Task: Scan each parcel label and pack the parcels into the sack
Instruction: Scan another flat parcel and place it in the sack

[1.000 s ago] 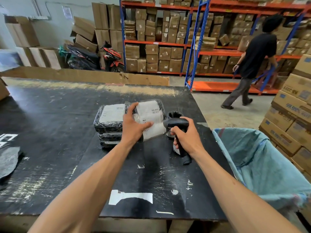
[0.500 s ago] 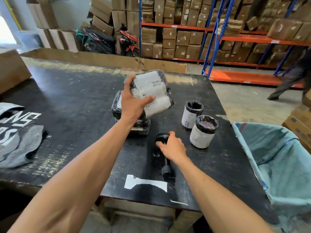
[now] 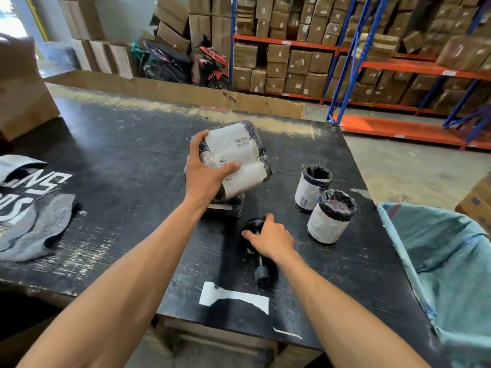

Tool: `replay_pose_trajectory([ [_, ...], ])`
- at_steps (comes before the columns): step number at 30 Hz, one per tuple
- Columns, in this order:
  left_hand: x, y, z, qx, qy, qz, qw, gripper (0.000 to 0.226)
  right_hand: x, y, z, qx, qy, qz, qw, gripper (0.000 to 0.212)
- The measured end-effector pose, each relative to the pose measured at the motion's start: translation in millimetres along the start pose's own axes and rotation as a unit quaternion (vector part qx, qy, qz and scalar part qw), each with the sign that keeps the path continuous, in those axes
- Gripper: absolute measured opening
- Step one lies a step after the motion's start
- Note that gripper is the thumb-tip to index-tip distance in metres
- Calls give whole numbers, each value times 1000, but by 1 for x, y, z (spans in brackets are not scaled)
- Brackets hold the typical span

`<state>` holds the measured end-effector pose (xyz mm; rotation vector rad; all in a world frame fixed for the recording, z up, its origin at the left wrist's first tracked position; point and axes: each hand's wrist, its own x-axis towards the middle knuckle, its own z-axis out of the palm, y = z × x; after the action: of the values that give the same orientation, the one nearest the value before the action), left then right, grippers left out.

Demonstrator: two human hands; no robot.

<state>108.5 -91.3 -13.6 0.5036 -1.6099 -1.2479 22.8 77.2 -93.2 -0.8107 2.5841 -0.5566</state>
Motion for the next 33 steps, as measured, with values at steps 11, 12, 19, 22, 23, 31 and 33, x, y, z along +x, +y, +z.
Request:
replay_pose_trajectory([
  [11,0,14,89,-65,-96,-26,993,89,-3,60,-136,341,198,-114,912,83],
  [12,-1,17,101,-74,-110,-34,991,90,-3,68,-150,352,203,-113,907,84],
  [19,-35,35,211,-103,-278,-46,954,92,-1,147,-221,341,213,-165,901,84],
  [22,-56,36,267,-118,-329,-70,934,99,1,204,-237,337,242,-155,896,81],
  [23,-64,37,287,-121,-352,-78,925,104,2,225,-243,341,243,-149,896,81],
  [31,-127,16,430,13,-363,-153,919,90,21,396,-276,353,247,-72,899,80],
  [33,-140,-4,449,76,-341,-157,924,85,30,430,-274,353,239,-51,903,81],
])
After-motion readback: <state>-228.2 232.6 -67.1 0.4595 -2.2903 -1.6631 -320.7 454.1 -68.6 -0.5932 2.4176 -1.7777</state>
